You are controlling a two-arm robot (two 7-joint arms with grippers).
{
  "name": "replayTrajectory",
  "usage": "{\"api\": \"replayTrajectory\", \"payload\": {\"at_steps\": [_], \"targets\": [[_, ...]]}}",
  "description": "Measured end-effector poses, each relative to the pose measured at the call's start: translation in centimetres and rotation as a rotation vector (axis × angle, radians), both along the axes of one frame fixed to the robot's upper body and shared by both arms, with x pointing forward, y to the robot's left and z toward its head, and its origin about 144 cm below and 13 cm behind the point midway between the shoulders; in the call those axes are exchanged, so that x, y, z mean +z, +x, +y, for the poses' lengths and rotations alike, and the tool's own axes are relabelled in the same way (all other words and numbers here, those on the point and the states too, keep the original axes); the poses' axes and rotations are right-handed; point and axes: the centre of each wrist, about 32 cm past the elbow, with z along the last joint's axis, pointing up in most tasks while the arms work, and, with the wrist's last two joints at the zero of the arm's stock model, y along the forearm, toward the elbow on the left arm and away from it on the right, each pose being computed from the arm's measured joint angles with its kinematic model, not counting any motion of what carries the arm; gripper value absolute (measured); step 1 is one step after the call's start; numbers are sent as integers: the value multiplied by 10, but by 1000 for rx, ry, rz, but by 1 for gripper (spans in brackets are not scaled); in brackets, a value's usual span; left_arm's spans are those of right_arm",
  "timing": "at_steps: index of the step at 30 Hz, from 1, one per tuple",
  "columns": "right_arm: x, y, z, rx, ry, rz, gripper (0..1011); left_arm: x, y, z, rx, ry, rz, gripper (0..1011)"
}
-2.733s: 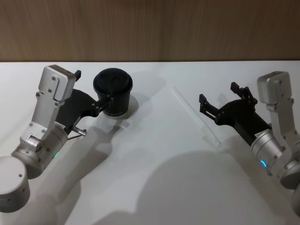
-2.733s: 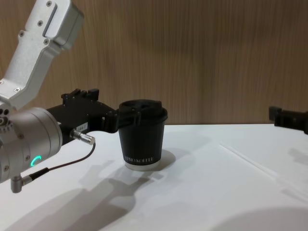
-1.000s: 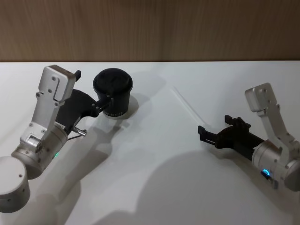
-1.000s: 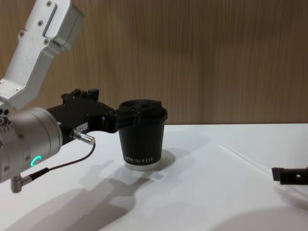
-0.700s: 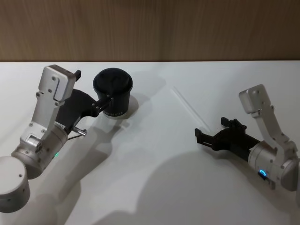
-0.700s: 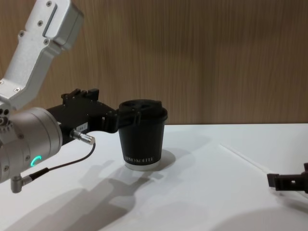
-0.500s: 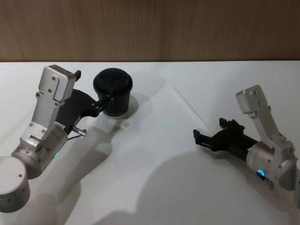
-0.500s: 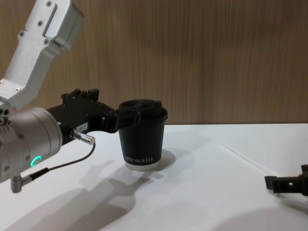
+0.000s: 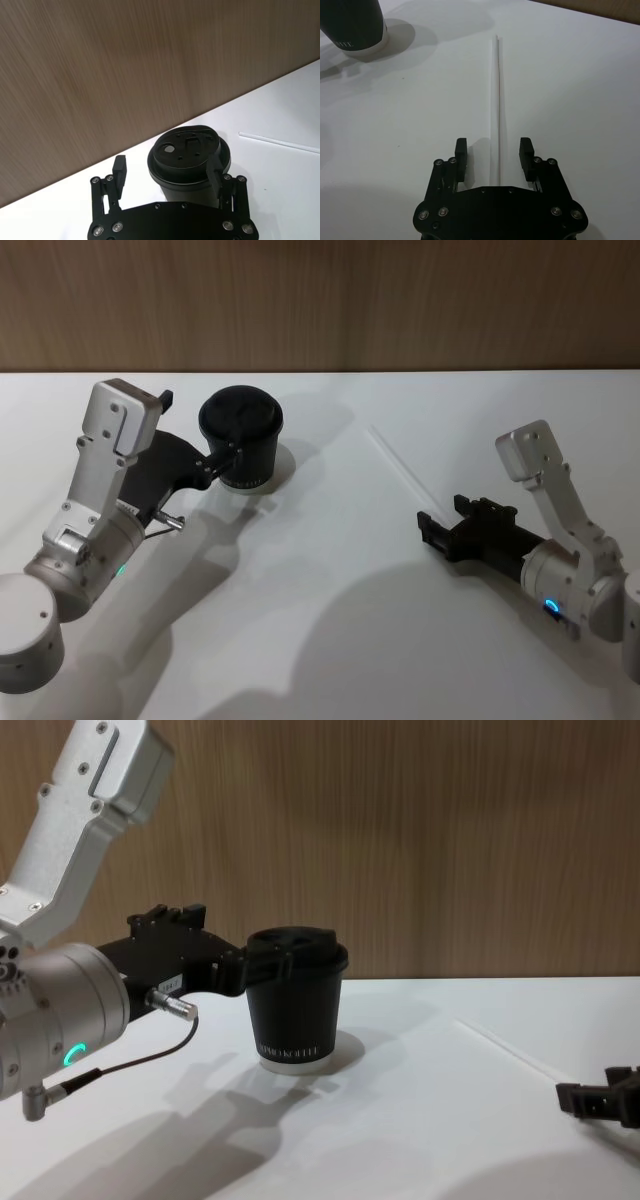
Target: Pick up the straw with one hand, pass it to the other hand, and insert it into the cup.
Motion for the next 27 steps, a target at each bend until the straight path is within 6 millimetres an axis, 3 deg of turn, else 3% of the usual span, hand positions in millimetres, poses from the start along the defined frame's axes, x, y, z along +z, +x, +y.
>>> {"api": "replayTrajectory", "payload": {"at_steps": [4, 11, 12, 17, 22, 27], "targets": [[0, 1, 1, 2, -1, 1, 503, 0, 0, 0, 0, 0, 0, 1003], [0, 1, 2, 6, -2, 4, 327, 0, 0, 0, 0, 0, 0, 1003], [0, 1, 2, 8, -2, 5, 257, 0, 0, 0, 0, 0, 0, 1003], [-1, 0, 2, 14, -1, 10, 107, 0, 0, 0, 0, 0, 0, 1002], [-1, -1, 3, 20, 0, 14, 21, 0, 0, 0, 0, 0, 0, 1003], [-1, -3, 4, 22, -1, 15, 3, 0, 0, 0, 0, 0, 0, 1003]]}}
